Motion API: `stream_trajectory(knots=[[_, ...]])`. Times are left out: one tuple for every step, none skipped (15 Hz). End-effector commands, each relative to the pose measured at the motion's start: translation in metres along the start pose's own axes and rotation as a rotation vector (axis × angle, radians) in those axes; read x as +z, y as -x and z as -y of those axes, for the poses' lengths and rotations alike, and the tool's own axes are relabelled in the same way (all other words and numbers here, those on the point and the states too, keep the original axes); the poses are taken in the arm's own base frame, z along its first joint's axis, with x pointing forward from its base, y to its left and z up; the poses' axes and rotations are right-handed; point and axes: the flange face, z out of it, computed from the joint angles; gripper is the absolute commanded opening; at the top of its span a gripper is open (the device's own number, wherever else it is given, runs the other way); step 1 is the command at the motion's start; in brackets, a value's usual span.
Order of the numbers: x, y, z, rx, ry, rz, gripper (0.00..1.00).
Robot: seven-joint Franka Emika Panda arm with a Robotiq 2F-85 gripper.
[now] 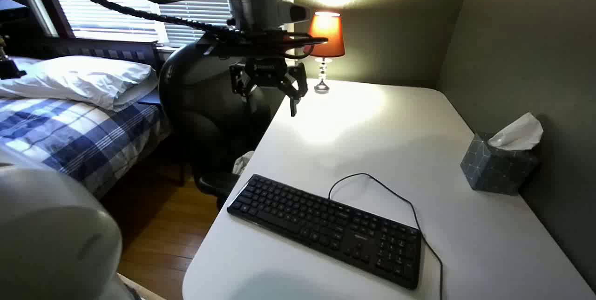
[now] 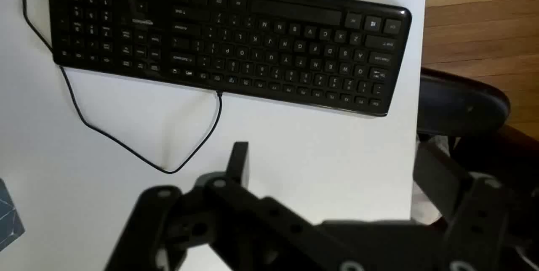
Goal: Press a button on the left side of the keyboard
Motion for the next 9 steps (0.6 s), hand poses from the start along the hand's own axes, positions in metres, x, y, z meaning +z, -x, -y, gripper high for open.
stream_trajectory(knots=[[0.000,0.000,0.000,0.000,0.000,0.001,1.00],[0.000,0.000,0.000,0.000,0.000,0.001,1.00],[0.000,0.000,0.000,0.000,0.000,0.001,1.00],[0.000,0.000,0.000,0.000,0.000,0.001,1.00],[0.000,0.000,0.000,0.000,0.000,0.001,1.00],[0.005,-0.001,0.001,0.001,-0.007,0.015,1.00],[0.010,-0.001,0.003,-0.004,-0.009,0.030,1.00],[0.016,0.000,0.005,-0.006,-0.013,0.047,1.00],[0.022,0.001,0.007,-0.011,-0.027,0.065,1.00]])
